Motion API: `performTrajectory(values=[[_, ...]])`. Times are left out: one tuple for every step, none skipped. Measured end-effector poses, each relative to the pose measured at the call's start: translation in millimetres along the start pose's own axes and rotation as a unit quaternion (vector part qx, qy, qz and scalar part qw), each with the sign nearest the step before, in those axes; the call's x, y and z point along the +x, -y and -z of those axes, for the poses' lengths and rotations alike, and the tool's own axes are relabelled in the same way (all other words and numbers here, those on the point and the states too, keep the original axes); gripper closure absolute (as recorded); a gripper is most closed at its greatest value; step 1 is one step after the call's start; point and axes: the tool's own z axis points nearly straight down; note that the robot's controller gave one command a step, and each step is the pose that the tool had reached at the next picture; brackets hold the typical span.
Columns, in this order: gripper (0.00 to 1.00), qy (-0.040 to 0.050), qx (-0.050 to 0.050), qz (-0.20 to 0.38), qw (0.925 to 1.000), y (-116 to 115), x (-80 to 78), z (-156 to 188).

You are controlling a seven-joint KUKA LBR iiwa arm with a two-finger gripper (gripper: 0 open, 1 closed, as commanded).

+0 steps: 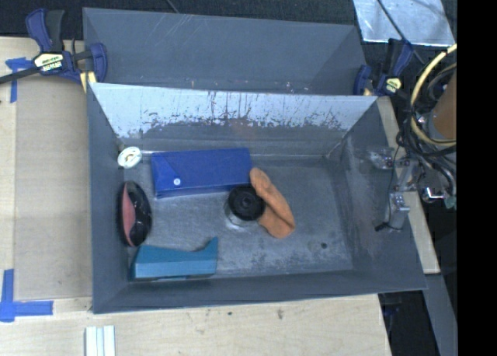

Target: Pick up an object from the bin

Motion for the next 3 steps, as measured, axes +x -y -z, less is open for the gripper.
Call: performTrajectory(values=[[0.0,0.0043,0.001,0.002,1.0,-0.7,-1.6,4.4],[0.0,0.0059,0.001,0.021,0.9998,-19.9,-5.8,-35.2],[0.0,0.0024,0.0,-0.039,0.9993,-51.6,-1.6,-48.9]])
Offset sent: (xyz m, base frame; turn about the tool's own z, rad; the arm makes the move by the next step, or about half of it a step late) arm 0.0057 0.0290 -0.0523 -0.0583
